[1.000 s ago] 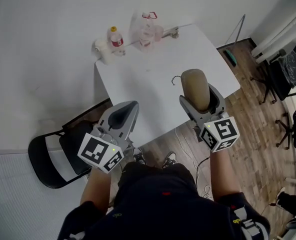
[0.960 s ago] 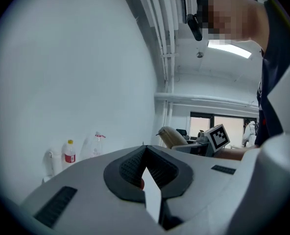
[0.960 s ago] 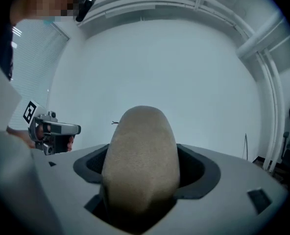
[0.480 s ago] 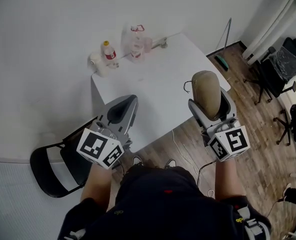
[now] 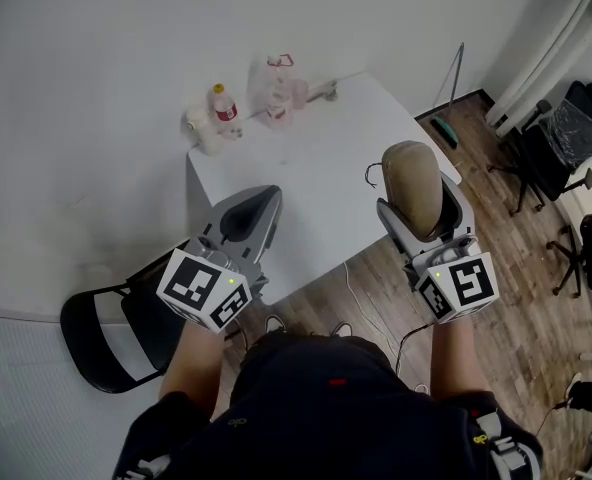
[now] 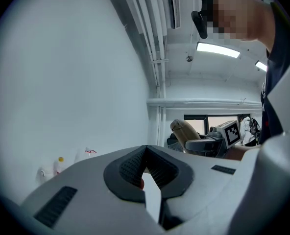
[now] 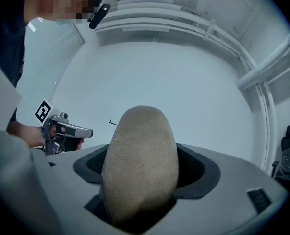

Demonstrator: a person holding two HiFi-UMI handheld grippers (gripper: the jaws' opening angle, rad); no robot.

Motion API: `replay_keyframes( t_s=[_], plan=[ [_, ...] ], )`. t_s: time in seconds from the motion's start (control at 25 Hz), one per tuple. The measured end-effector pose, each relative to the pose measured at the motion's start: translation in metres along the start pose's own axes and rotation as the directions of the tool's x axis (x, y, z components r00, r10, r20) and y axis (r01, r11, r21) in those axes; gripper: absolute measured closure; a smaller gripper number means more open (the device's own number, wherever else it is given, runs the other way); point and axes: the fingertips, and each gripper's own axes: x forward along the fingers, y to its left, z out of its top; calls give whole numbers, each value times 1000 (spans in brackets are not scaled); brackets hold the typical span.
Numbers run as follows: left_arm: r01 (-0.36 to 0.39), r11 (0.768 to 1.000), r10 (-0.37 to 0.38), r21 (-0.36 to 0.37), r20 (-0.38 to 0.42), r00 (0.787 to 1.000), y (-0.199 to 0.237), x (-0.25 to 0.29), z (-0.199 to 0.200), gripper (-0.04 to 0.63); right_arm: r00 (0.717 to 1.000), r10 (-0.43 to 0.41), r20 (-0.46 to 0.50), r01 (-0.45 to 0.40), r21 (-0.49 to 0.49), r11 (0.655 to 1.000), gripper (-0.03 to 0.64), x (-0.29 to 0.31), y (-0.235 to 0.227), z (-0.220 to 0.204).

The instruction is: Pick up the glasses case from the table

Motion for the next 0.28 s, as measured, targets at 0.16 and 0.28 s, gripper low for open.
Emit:
replay_keyframes(
  t_s=[0.16,0.28],
  plan=[
    [-1,1000,1,-7,1,1000,-2,-4,-1,575,1000,3,4,-3,-19,1000,206,2,3,3],
    [0,1000,0,-11,8,1000,-3,-6,0,575,1000,1,5,-1,-47,999,206,4,4,5]
  ],
)
